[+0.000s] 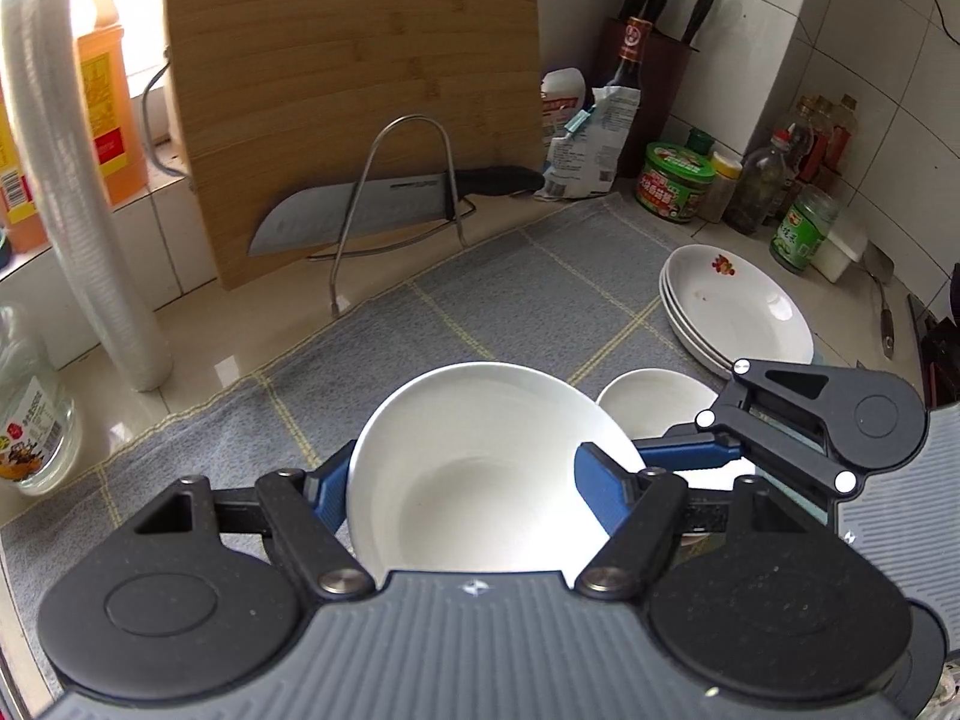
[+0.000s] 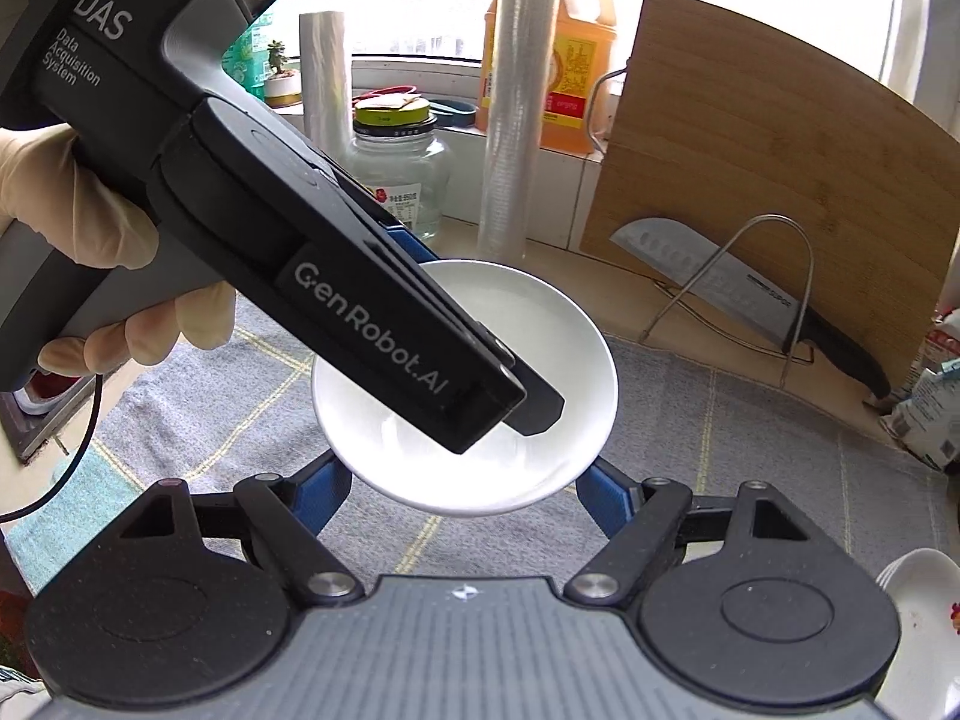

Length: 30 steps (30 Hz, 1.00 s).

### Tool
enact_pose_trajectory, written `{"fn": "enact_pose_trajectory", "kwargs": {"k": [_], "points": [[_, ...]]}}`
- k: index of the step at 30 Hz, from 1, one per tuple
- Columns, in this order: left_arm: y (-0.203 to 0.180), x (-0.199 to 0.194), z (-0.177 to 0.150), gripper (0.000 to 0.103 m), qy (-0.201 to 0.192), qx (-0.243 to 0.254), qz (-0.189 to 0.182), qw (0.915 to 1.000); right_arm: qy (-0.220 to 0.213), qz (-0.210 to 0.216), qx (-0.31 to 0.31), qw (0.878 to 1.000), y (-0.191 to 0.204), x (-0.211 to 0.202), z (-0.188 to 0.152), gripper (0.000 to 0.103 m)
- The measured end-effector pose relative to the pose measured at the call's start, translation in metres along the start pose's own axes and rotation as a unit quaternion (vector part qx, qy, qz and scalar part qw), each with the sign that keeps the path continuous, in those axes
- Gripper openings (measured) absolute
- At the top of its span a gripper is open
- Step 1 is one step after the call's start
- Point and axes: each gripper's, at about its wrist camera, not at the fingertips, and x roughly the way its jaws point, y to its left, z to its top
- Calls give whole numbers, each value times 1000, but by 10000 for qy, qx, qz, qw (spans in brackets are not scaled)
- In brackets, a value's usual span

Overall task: Organize plates and bowls
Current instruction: 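Lift and carry the pink-flower bowl with the left gripper toward the nested bowls, then lower the pink-flower bowl into the nested bowls and open the left gripper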

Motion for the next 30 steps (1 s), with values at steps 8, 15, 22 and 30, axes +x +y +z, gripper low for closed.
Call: {"fn": "enact_pose_trajectory", "kwargs": {"k": [8,15,22,30], "points": [[-43,25,28,74,-21,418,-421,9982,29,-478,269,9985,-38,-27,-19,85],[-72,47,39,74,75,683,-696,9952,126,-801,555,9952,-63,-45,-40,85],[-82,63,34,74,272,666,-809,9941,306,-764,760,9937,-74,-46,-56,85],[-84,71,26,74,327,553,-861,9942,433,-642,842,9934,-76,-43,-63,85]]}}
